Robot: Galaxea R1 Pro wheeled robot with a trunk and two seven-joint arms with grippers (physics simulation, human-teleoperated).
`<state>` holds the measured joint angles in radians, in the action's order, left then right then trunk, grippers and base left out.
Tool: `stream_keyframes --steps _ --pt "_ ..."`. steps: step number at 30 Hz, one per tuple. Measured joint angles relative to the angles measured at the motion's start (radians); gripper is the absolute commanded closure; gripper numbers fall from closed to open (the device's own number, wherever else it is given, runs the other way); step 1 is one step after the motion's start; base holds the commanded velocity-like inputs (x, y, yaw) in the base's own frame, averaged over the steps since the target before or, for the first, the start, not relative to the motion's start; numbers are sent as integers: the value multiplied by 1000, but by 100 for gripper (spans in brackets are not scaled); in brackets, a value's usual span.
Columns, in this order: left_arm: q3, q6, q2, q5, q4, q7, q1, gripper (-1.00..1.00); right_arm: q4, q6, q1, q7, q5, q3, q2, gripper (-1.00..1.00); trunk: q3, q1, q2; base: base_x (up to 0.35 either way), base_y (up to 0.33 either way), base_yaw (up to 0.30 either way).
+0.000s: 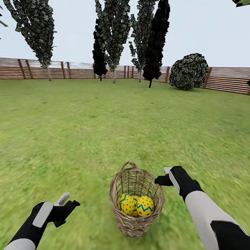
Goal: Take the three Easter eggs out of the wicker basket on the lawn in the garden, then place them on the lawn next to a single tree (choose any tree) so that all three eggs are next to the same tree and none are left in the basket.
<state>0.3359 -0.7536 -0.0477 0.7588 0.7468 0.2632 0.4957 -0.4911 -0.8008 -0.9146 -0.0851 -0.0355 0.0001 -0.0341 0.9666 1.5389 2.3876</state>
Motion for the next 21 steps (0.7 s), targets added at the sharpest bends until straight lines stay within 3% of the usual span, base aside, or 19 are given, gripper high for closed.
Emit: stream_keyframes --steps 4,12,14,16,21 --pt "-5 6 -4 -5 0 0 -21 -100 0 0 0 1 4 1 -1 -100 0 0 0 109 0 0" --pt "-49 44 -6 -22 0 1 -55 -100 19 1 0 2 6 1 -1 -100 0 0 0 236 0 0" --pt "-45 45 -6 -18 1 2 -56 -100 21 1 0 2 6 1 -1 -100 0 0 0 73 0 0" --pt "-9 39 -6 -4 8 4 -56 -100 22 2 0 2 6 1 -1 -100 6 8 14 28 0 0" --pt "21 34 -5 5 18 3 -57 -100 24 2 0 2 6 1 -1 -100 22 27 49 11 0 0"
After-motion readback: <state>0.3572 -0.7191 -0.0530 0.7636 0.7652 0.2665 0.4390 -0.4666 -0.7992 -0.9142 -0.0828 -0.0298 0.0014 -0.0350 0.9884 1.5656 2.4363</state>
